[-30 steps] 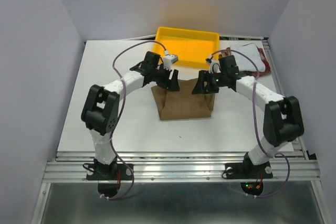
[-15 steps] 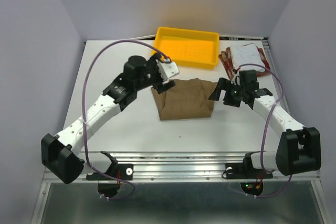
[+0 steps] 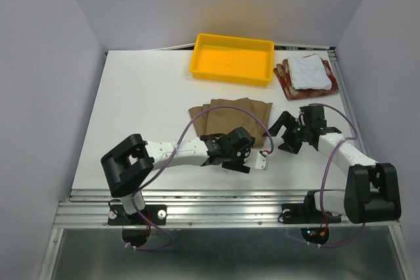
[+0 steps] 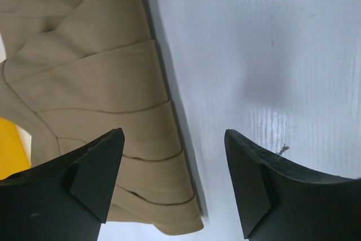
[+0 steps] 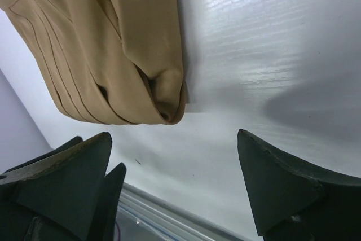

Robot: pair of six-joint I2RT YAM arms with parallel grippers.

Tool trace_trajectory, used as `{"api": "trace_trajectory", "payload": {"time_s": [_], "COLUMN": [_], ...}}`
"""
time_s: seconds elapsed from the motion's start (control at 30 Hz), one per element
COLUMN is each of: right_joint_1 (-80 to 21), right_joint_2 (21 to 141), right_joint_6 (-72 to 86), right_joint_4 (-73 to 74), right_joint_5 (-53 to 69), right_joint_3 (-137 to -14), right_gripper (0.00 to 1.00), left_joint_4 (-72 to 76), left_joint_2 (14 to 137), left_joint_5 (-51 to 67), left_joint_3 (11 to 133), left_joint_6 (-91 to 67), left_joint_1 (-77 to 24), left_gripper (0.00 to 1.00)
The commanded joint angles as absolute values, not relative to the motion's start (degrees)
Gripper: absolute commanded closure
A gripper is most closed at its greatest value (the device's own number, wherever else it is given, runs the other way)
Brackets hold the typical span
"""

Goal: Fold and stack the skirts

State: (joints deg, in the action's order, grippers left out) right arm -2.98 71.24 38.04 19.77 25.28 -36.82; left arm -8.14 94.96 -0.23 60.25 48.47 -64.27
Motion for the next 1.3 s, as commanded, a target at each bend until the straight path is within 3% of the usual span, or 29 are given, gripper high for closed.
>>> {"api": "trace_trajectory", "payload": {"time_s": [0.0,0.2,0.4,0.43,0.47,0.73,0.97,1.27], "right_joint_1": [-2.9,-2.9,-2.9,-2.9,-2.9,-2.9,-2.9,-2.9], "right_joint_2": [73.8,79.4,83.1,83.3,83.4,88.5,90.1,95.5], "right_joint_6": [41.8,39.4,38.2,37.9,36.5,27.3,25.8,37.8], "right_joint_4": [10.0,8.0,4.4,3.4,2.6,-0.7,-4.3,-17.7], "right_joint_5": [30.8,32.5,36.2,36.7,37.1,38.5,41.7,47.8], "right_joint_3": [-33.8,-35.2,-33.9,-33.5,-32.8,-33.5,-32.1,-29.5], "right_gripper": [0.03,0.0,0.0,0.0,0.0,0.0,0.0,0.0], "left_joint_4": [-3.8,-0.4,2.6,2.6,2.6,-2.7,-7.9,-14.2], "left_joint_2": [98.3,105.8,110.1,110.2,110.5,108.9,103.0,102.9], "left_joint_5": [-3.2,-6.4,-9.0,-8.9,-8.9,-2.6,8.7,17.8], "left_joint_3": [63.6,66.9,67.9,67.9,67.9,69.5,71.2,77.7], "left_joint_6": [50.1,47.9,47.1,47.3,47.4,46.8,45.7,43.9], "left_joint_1": [-64.7,-64.6,-64.1,-63.9,-63.9,-61.1,-58.1,-53.7], "left_gripper": [0.16,0.19,0.34,0.39,0.51,0.99,1.0,1.0]}}
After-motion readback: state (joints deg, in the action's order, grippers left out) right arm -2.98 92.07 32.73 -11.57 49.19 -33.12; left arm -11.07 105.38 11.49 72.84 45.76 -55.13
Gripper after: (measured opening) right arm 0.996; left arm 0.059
